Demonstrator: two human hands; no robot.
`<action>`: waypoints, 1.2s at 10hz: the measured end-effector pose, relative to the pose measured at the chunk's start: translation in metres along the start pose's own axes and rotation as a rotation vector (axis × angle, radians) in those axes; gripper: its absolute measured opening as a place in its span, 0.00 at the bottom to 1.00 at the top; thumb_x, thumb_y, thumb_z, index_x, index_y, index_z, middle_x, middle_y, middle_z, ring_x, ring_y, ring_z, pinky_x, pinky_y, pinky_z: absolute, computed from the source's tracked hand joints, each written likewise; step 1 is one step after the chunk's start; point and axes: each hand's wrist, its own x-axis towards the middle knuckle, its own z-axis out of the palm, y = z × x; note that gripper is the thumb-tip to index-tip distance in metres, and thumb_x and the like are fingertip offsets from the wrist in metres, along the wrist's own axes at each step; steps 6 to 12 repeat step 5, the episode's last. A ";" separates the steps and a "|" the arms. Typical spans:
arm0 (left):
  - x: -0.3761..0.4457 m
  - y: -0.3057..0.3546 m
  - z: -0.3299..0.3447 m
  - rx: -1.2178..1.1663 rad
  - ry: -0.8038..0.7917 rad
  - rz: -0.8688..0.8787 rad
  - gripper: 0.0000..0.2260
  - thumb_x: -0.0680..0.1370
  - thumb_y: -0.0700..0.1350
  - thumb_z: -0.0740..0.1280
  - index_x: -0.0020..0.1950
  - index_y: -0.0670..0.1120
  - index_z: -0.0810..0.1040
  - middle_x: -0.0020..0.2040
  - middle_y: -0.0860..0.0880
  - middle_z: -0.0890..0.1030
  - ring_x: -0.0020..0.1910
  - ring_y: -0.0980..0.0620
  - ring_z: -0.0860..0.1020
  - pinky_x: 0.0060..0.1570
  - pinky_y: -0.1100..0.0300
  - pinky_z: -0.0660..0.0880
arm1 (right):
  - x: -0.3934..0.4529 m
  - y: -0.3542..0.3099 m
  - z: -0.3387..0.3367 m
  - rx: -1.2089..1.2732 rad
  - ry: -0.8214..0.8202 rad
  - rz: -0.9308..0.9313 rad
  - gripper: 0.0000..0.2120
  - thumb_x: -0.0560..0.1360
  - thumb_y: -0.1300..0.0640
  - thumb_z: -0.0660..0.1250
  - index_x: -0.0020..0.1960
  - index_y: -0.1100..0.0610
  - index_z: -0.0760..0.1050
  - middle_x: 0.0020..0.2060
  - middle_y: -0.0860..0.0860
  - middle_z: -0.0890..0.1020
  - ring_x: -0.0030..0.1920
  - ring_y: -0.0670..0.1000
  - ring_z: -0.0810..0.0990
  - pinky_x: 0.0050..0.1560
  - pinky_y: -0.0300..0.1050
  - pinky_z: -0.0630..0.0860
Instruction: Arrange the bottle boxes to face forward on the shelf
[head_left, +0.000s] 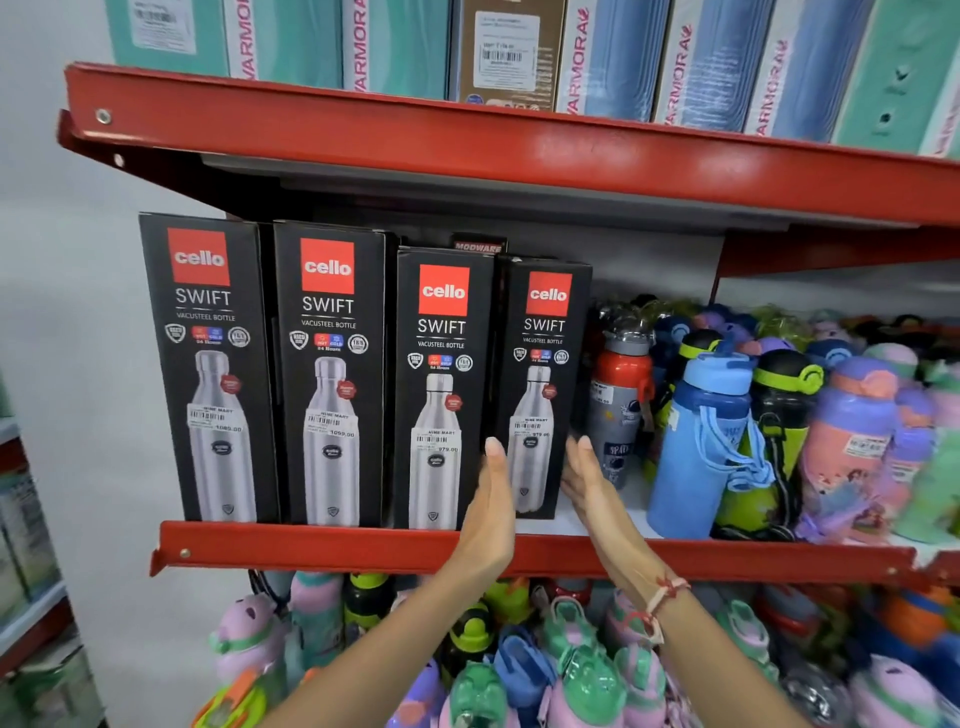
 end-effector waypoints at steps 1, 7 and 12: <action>-0.015 -0.004 -0.010 -0.058 -0.062 0.004 0.53 0.55 0.83 0.39 0.76 0.59 0.45 0.79 0.54 0.51 0.77 0.53 0.53 0.75 0.49 0.47 | -0.018 0.000 -0.005 -0.029 -0.024 0.012 0.42 0.67 0.28 0.50 0.76 0.48 0.56 0.75 0.50 0.61 0.73 0.51 0.63 0.70 0.46 0.56; -0.063 0.021 -0.040 -0.160 -0.165 0.166 0.31 0.80 0.60 0.40 0.77 0.42 0.54 0.78 0.48 0.55 0.77 0.50 0.55 0.75 0.53 0.53 | -0.070 -0.033 0.013 -0.183 0.139 -0.114 0.36 0.72 0.29 0.50 0.74 0.46 0.61 0.73 0.47 0.66 0.72 0.49 0.65 0.71 0.47 0.58; -0.063 0.021 -0.040 -0.160 -0.165 0.166 0.31 0.80 0.60 0.40 0.77 0.42 0.54 0.78 0.48 0.55 0.77 0.50 0.55 0.75 0.53 0.53 | -0.070 -0.033 0.013 -0.183 0.139 -0.114 0.36 0.72 0.29 0.50 0.74 0.46 0.61 0.73 0.47 0.66 0.72 0.49 0.65 0.71 0.47 0.58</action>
